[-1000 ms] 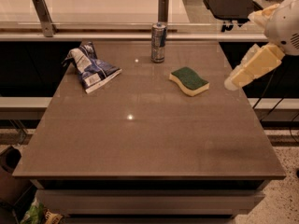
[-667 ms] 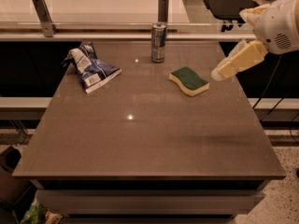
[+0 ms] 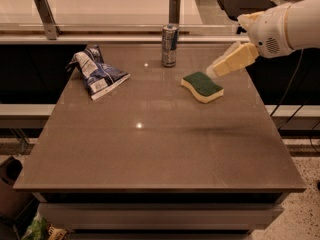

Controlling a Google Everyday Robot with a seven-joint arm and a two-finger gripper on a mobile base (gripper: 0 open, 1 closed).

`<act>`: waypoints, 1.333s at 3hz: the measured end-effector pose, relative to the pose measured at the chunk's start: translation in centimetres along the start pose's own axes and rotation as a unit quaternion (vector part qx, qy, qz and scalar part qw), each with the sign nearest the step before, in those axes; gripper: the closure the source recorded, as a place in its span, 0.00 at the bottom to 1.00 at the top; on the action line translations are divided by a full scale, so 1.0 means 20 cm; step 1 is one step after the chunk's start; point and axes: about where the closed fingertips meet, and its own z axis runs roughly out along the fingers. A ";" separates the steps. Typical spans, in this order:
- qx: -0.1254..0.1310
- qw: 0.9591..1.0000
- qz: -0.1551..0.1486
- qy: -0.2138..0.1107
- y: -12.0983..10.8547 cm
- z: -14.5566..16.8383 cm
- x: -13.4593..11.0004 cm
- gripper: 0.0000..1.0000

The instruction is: Pick redbull can

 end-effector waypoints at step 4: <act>0.008 0.997 0.055 -0.062 -0.15 0.30 -0.08 0.00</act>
Offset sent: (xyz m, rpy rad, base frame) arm 0.0680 0.0309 -0.0106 0.1699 0.0255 -0.0352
